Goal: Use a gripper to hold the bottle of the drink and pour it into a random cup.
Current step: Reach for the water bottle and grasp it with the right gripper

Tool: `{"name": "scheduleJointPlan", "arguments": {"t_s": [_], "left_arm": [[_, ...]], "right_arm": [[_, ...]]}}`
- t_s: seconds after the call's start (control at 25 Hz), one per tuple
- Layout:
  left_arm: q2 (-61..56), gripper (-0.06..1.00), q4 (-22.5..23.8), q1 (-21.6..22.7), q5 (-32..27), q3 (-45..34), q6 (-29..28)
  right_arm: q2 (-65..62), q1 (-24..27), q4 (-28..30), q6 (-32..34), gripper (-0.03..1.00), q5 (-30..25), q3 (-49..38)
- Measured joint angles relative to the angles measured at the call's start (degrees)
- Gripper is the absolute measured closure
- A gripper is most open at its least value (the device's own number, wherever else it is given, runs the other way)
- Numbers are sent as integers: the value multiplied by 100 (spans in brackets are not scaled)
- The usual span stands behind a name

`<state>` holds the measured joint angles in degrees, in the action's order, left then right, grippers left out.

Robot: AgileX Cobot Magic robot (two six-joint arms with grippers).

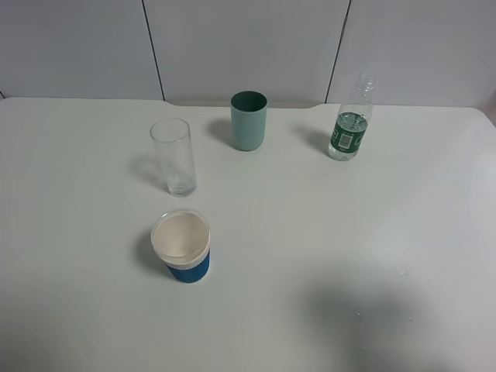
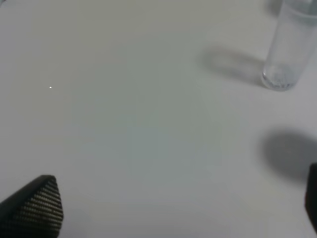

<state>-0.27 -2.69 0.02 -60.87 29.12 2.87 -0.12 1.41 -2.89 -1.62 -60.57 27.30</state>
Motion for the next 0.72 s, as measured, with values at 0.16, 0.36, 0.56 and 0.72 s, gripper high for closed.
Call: {"name": "scheduleJointPlan", "arguments": {"t_s": [0.16, 0.36, 0.56, 0.72], "left_arm": [[0, -5, 0, 0, 0, 0, 0], [0, -5, 0, 0, 0, 0, 0], [0, -5, 0, 0, 0, 0, 0], [0, -5, 0, 0, 0, 0, 0]], "right_arm": [[0, 0, 0, 0, 7, 0, 0], [0, 0, 0, 0, 7, 0, 0], [0, 0, 0, 0, 7, 0, 0], [0, 0, 0, 0, 7, 0, 0]]}}
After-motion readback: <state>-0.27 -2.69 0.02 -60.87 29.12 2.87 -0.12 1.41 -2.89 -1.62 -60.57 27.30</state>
